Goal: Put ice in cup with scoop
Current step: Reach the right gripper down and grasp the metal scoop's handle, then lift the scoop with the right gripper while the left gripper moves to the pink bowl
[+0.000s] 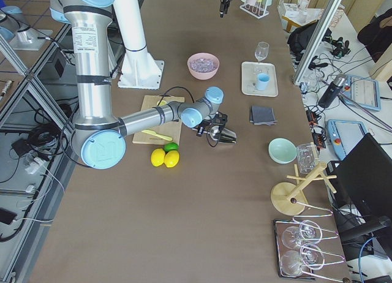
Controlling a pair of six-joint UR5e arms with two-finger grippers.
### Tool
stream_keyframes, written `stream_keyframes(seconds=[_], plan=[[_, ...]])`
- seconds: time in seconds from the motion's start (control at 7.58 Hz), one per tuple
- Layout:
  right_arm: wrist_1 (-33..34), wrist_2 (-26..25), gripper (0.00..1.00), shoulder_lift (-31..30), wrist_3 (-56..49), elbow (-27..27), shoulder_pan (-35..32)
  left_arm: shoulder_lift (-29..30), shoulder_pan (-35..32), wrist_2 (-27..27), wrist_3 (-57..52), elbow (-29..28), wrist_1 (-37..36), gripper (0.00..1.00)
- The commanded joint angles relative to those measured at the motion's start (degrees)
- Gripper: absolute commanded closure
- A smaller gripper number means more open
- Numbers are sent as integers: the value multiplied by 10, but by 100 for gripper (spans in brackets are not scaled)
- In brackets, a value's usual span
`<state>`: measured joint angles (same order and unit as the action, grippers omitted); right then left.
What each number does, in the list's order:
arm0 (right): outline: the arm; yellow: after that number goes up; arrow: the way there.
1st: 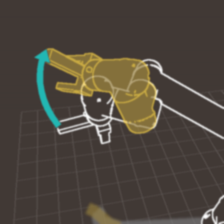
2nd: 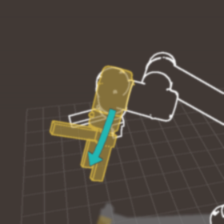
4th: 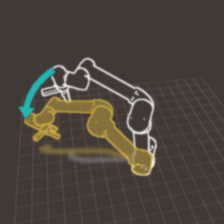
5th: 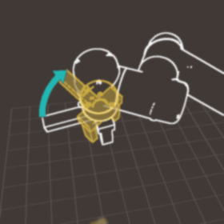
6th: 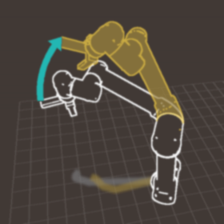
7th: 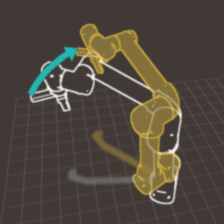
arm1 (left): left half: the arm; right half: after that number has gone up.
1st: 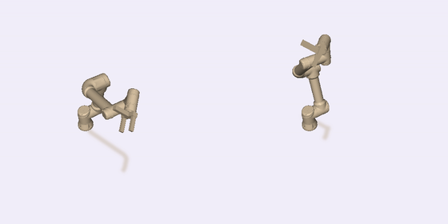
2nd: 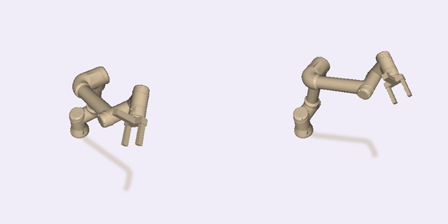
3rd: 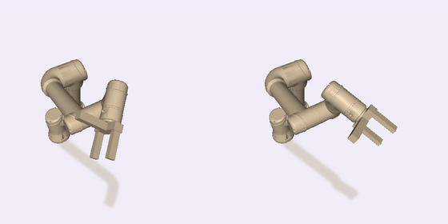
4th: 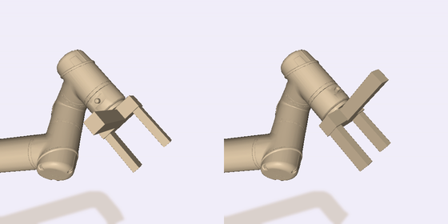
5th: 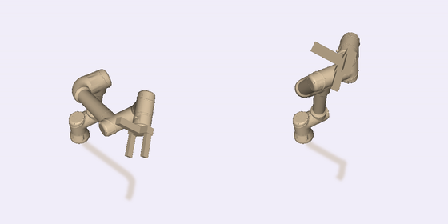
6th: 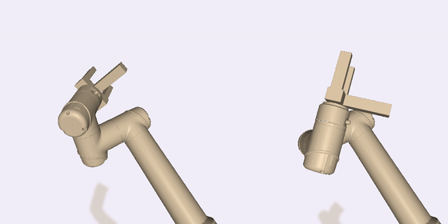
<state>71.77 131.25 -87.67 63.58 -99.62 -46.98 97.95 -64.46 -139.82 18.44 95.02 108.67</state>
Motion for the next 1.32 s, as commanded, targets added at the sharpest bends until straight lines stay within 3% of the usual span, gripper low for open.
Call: stream_keyframes(seconds=[0.0, 0.26, 0.4, 0.79, 1.05, 1.19], plan=[[0, 5, 100, -1, -2, -8, -7, 14, 48, 5, 0, 38, 16, 2], [46, 1, 100, -5, -38, -65, -27, 20, 127, 9, -1, 30, 127, 2], [83, -3, 100, -5, -109, -97, -37, 48, 157, 11, -1, 13, 167, 2], [167, -83, 100, 12, -272, -166, -36, 87, 192, 11, -2, -19, 267, 2], [198, -115, 100, 34, -443, -170, -21, 90, 212, 57, -2, -29, 330, 2], [232, -147, 100, 35, -524, -198, -1, 91, 225, 91, -6, -29, 338, 2]])
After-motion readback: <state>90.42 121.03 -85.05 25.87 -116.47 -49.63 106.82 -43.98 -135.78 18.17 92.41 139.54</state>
